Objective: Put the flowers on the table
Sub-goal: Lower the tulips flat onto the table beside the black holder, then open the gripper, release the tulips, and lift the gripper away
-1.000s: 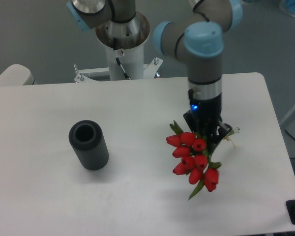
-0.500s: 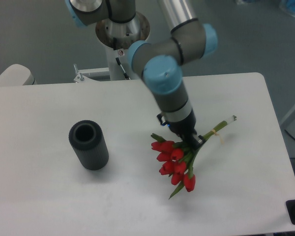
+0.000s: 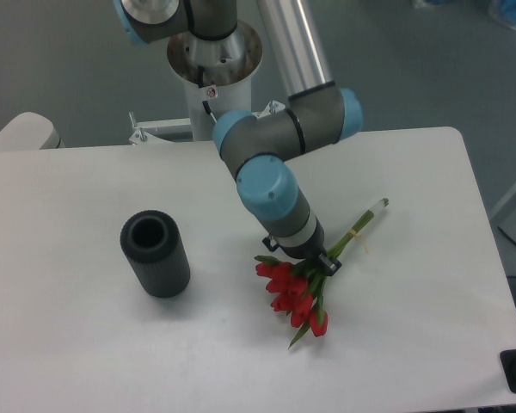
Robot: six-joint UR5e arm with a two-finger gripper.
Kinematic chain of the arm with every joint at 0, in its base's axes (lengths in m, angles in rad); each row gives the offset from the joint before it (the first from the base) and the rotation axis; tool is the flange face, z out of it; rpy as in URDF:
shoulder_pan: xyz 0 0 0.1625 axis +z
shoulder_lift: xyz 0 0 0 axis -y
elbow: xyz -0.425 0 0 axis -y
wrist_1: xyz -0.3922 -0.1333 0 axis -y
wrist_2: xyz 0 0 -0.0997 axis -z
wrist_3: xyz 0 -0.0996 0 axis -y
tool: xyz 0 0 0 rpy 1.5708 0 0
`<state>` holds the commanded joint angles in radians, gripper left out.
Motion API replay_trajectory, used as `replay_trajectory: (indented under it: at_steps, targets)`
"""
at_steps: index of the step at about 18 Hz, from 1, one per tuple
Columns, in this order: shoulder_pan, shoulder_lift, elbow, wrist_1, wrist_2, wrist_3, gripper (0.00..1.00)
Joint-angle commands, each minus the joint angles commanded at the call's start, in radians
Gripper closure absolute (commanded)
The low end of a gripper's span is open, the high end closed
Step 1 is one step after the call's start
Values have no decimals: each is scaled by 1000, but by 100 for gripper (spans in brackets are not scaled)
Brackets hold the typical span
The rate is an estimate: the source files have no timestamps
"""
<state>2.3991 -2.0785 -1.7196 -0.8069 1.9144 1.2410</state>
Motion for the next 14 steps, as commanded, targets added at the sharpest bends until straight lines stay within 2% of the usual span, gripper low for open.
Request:
replay_trajectory:
  at_steps: [2,3,6,7,10,12,14]
  targets:
    - [-2,-3,0,0,0,0,71]
    - [-2,-3,-2,0,2,0,67]
    - [-2,4,-2,5,0,8,26]
    - [-2,6,-2,6,0,9,15]
    - [2,24,15,6,-6,26,9]
    - [6,46,38,-6,-9,47,9]
    - [12,67,78,-49,-11,78,9]
